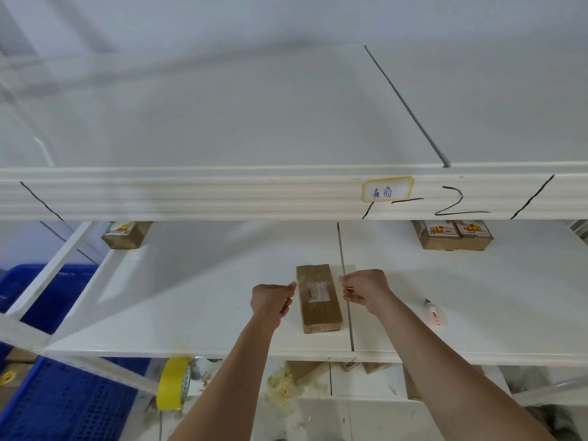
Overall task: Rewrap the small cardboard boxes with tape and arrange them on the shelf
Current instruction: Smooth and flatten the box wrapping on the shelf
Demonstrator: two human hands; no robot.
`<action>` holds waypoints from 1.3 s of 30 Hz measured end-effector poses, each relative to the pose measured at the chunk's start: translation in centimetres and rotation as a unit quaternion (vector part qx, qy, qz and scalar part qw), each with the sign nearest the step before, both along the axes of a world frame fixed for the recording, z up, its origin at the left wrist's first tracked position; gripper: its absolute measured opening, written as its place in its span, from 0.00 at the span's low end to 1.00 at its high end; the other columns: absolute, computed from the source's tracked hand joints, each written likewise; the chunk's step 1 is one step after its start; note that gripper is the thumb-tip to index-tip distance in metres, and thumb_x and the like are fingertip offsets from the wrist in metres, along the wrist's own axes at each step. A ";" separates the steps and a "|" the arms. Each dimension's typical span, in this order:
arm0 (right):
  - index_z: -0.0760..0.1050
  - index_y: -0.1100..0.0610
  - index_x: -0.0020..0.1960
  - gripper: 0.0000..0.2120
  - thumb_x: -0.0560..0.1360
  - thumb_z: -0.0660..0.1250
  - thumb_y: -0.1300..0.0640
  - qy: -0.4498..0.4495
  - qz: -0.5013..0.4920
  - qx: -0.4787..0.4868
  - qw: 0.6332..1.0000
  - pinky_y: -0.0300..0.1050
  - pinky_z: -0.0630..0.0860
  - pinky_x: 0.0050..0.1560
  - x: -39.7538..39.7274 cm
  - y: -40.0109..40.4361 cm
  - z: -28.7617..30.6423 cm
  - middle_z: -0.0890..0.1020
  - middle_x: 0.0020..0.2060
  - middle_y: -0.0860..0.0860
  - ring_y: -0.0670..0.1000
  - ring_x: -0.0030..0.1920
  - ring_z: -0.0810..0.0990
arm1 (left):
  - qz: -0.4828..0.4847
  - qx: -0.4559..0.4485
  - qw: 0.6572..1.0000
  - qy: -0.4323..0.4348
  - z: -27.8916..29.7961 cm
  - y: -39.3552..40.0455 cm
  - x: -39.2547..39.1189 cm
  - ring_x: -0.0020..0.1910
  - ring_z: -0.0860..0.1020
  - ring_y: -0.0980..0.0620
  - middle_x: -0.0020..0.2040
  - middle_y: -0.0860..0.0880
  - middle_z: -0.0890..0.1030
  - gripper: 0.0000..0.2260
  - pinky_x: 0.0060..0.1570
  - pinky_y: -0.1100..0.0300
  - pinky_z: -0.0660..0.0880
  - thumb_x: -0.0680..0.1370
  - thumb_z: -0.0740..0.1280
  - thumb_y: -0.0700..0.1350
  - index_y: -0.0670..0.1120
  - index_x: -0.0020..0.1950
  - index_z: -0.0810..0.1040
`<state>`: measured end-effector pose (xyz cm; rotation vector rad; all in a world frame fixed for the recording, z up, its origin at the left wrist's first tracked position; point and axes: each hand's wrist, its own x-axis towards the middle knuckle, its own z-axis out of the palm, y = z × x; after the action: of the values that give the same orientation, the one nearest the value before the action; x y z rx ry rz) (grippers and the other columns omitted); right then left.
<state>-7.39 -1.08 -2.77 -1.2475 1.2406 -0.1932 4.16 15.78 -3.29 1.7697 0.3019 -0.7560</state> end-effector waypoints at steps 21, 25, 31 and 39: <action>0.77 0.67 0.52 0.06 0.77 0.71 0.66 0.043 -0.024 0.010 0.999 0.53 0.85 0.45 0.9 0.6 -2.3 0.81 0.43 0.59 0.54 0.39 0.84 | -0.007 0.070 0.997 -0.004 -0.8 -1.0 -0.8 0.40 0.83 0.51 0.44 0.47 0.85 0.07 0.42 0.58 0.78 0.74 0.77 0.43 0.44 0.41 0.80; 0.76 0.66 0.50 0.05 0.77 0.71 0.66 0.049 -0.026 0.008 0.998 0.49 0.85 0.41 0.8 0.6 -2.6 0.81 0.44 0.59 0.53 0.38 0.83 | -0.016 0.078 0.997 0.008 -1.0 -1.1 -0.6 0.39 0.85 0.46 0.43 0.46 0.85 0.06 0.48 0.51 0.83 0.74 0.76 0.41 0.43 0.42 0.80; 0.76 0.67 0.52 0.06 0.77 0.70 0.67 0.043 -0.029 0.030 0.998 0.48 0.84 0.35 0.8 0.7 -2.6 0.81 0.48 0.61 0.55 0.40 0.85 | -0.018 0.090 0.996 0.008 -1.2 -1.3 -0.4 0.39 0.85 0.45 0.43 0.45 0.84 0.06 0.49 0.49 0.83 0.74 0.76 0.40 0.43 0.41 0.80; 0.76 0.66 0.45 0.03 0.77 0.69 0.69 0.059 -0.036 0.038 0.997 0.48 0.82 0.30 0.8 0.9 -3.0 0.81 0.48 0.62 0.57 0.38 0.83 | -0.018 0.061 0.996 0.070 -1.7 -0.9 -0.6 0.40 0.84 0.43 0.44 0.45 0.84 0.08 0.43 0.52 0.81 0.75 0.76 0.41 0.41 0.43 0.79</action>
<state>-6.57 -0.19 -5.81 -1.1639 1.3827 -0.1254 3.59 14.84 -4.97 1.8442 0.4189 -0.9058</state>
